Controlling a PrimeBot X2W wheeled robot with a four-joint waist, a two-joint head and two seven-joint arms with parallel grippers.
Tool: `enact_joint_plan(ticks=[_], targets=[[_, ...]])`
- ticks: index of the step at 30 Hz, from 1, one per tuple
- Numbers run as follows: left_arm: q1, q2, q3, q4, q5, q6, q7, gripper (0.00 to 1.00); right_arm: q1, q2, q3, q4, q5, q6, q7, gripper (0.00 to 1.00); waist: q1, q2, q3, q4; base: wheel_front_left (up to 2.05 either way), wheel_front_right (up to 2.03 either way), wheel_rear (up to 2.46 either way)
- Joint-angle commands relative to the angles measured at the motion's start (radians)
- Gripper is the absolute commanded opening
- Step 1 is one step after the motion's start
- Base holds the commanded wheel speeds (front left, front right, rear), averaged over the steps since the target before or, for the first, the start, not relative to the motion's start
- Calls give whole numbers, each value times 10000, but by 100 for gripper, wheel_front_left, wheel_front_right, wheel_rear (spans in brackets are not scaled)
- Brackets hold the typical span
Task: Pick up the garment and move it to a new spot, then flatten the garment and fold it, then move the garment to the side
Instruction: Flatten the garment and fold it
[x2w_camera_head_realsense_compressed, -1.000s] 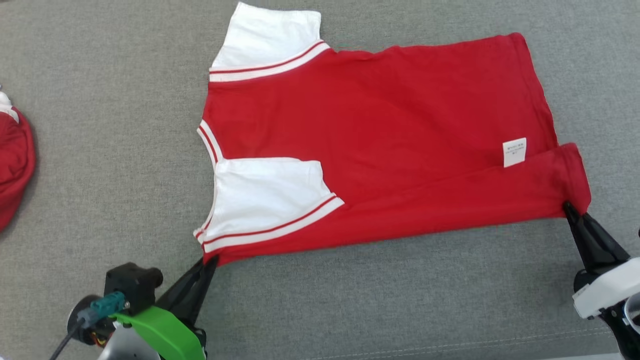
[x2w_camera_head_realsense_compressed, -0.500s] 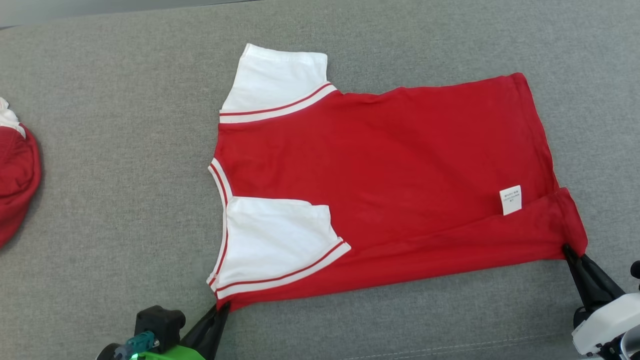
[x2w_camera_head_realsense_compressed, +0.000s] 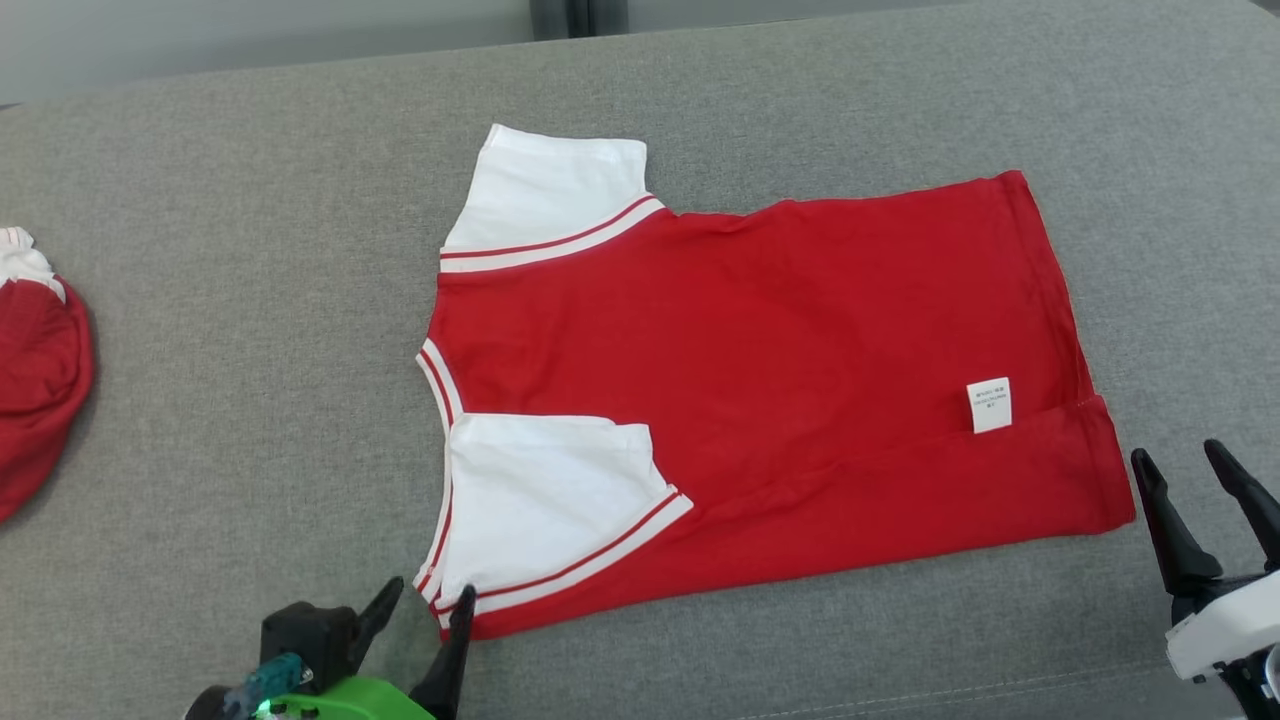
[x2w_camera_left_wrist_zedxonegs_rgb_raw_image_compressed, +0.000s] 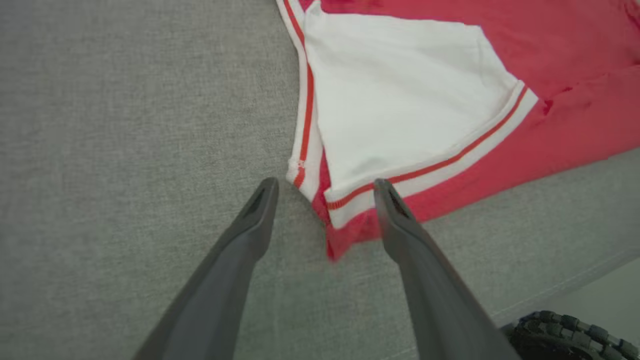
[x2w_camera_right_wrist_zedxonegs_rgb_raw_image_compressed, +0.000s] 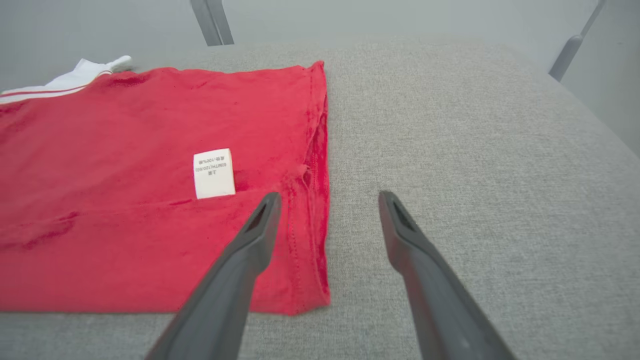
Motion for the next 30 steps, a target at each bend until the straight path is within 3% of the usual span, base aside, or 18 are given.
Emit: enact_joint_plan(ticks=[1, 7, 11, 13, 23, 30], targets=[[88, 173, 160, -381, -9, 117, -91, 100, 87, 150, -162, -244, -217, -14, -30, 100, 0, 0, -22, -27, 0, 0, 0], [-995, 734, 962, -2174, 285, 445, 22, 100, -184, 766, -425, -1210, -935, -14, -30, 100, 0, 0, 165, 30, 0, 0, 0], [-2761, 815, 1320, -2178, 432, 163, 469, 100, -658, 1184, -320, -1554, -1351, -14, -30, 100, 0, 0, 594, 7, 0, 0, 0], [-3826, 783, 1433, -1828, 293, -126, 865, 100, -1001, 1356, -225, -1672, -1514, -14, -30, 100, 0, 0, 885, -72, 0, 0, 0], [-8870, 745, 1166, 1816, -946, -2433, 4139, 100, -3071, 2080, 591, -1986, -1909, -14, -30, 100, 0, 0, 2808, -925, 0, 0, 0], [-10923, 804, 748, 3749, -894, -3268, 5402, 100, -3648, 2420, 643, -2038, -2007, -14, -30, 100, 0, 0, 3872, -1448, 0, 0, 0]])
